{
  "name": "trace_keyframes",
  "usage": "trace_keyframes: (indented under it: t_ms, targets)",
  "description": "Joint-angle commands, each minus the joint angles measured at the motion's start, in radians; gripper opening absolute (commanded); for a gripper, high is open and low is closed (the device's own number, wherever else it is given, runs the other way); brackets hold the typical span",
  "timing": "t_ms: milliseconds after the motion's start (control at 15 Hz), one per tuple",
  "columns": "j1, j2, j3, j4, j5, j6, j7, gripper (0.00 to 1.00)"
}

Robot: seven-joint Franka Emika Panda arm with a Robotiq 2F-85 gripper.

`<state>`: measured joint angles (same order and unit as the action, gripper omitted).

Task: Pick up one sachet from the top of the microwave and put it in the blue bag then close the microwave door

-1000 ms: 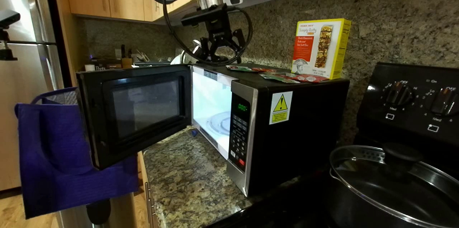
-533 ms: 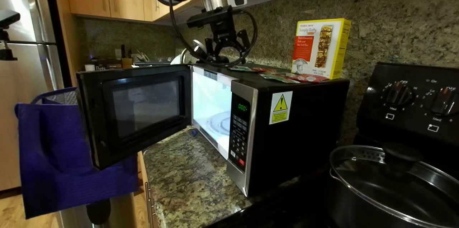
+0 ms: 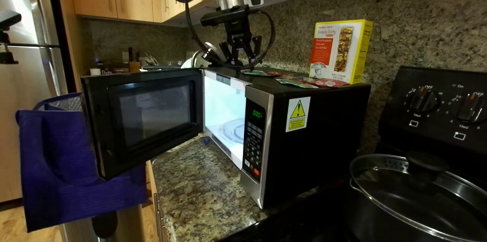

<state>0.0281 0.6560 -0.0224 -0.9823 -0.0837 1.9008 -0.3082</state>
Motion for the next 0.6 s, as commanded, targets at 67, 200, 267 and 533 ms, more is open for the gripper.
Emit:
trace_keyframes:
  t_ms: [67,200,267,533]
  targets:
    - [-0.019,0.052,0.020,0.097,0.028,-0.057,-0.048,0.14]
    - [-0.019,0.063,0.022,0.115,0.029,-0.065,-0.050,0.09]
    - [-0.019,0.067,0.022,0.122,0.028,-0.069,-0.051,0.07]
    - [-0.021,0.082,0.025,0.147,0.028,-0.082,-0.062,0.08]
